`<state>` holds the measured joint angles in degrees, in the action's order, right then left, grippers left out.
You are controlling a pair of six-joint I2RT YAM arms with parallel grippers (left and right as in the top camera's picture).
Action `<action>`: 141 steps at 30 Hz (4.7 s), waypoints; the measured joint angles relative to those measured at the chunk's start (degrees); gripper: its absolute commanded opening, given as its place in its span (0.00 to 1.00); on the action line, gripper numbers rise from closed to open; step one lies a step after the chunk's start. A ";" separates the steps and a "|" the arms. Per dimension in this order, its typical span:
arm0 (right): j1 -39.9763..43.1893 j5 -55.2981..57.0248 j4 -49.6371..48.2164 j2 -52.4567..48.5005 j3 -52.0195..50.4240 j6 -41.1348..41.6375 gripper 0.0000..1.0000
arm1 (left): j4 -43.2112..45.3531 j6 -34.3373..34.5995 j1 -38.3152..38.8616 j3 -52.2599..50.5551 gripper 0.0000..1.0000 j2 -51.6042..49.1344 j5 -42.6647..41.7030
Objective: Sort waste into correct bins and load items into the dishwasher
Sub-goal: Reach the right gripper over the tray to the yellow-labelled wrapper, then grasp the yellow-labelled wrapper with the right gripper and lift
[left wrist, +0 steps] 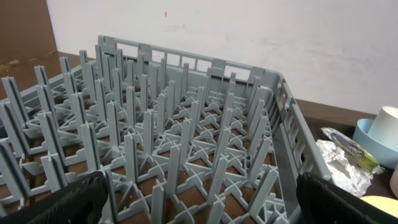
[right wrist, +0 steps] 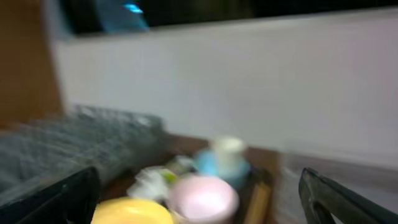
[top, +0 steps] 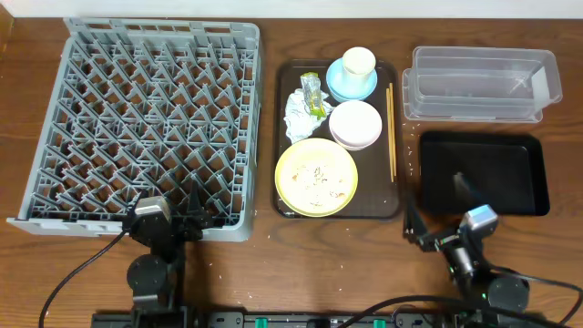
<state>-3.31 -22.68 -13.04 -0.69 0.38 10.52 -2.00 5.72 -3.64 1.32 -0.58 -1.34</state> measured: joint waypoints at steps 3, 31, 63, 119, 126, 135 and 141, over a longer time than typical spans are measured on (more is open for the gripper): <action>0.00 -3.56 -0.74 0.00 0.00 5.57 0.99 | 0.00 0.00 0.00 0.00 0.98 -0.02 -0.02; 0.00 10.05 -26.99 -21.51 21.88 21.57 0.99 | 0.00 -0.02 0.00 0.00 0.98 -0.02 -0.02; -20.00 -10.78 64.46 -97.39 111.23 -11.41 0.99 | 0.02 -0.02 0.00 0.00 0.98 0.00 0.00; -26.45 24.44 59.91 -130.86 111.47 6.86 0.68 | 0.00 0.00 0.00 0.00 0.98 -0.02 0.00; -26.45 24.85 59.17 -134.33 111.47 6.99 0.53 | 0.00 0.00 0.00 0.00 0.98 0.00 -0.02; -26.45 25.29 57.83 -134.60 111.47 7.08 0.01 | -0.02 -0.02 0.00 0.00 0.98 -0.02 -0.02; -26.40 26.08 61.55 -134.64 112.24 7.28 0.01 | 0.00 0.00 0.00 0.00 0.98 0.00 -0.02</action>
<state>-29.71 3.40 48.51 -135.33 112.62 17.80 -2.00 5.72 -3.64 1.32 -0.58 -1.37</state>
